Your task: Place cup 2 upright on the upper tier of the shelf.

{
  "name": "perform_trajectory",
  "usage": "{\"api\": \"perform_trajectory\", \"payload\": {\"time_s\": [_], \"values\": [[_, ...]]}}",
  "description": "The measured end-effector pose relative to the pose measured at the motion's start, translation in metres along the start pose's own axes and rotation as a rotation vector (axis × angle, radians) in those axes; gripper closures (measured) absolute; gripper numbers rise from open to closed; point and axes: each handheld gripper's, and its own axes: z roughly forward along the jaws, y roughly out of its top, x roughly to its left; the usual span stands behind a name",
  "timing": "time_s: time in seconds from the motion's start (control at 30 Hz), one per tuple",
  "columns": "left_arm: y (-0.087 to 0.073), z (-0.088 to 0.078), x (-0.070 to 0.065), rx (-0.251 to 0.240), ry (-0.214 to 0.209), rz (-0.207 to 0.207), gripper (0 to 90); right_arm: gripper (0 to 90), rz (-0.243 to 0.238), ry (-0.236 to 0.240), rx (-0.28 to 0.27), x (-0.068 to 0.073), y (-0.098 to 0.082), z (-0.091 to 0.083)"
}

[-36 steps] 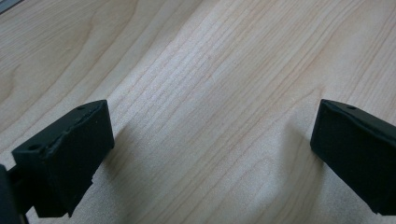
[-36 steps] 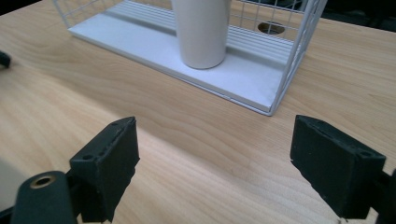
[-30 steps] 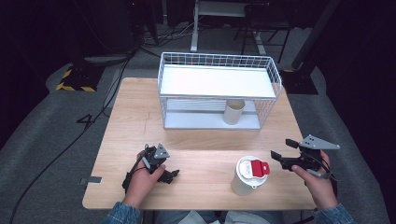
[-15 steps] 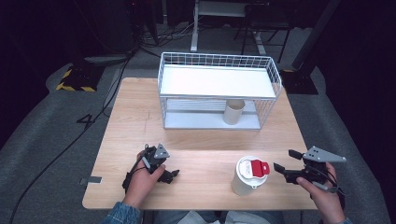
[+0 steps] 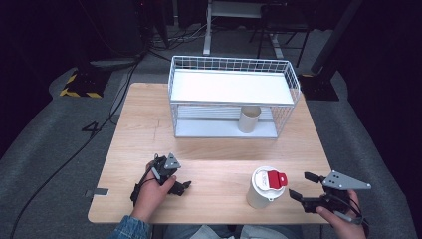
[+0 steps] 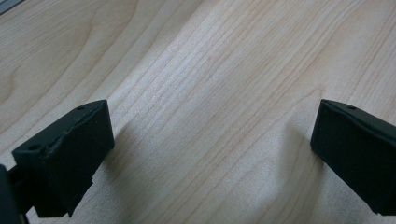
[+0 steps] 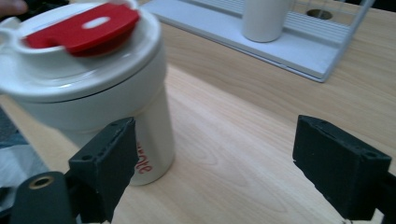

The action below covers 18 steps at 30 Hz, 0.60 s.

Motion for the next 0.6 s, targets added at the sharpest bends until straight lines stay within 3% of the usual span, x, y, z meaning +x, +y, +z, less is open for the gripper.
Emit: {"api": "perform_trajectory", "payload": {"time_s": [0.2, 0.6], "values": [[0.000, 0.000, 0.000, 0.000, 0.000, 0.000, 0.0, 14.6, -0.064, 0.051, 0.003, 0.023, -0.004, 0.000], [0.000, 0.000, 0.000, 0.000, 0.000, 0.000, 0.1, 12.1, -0.083, 0.156, 0.010, 0.039, -0.012, 0.020]]}}
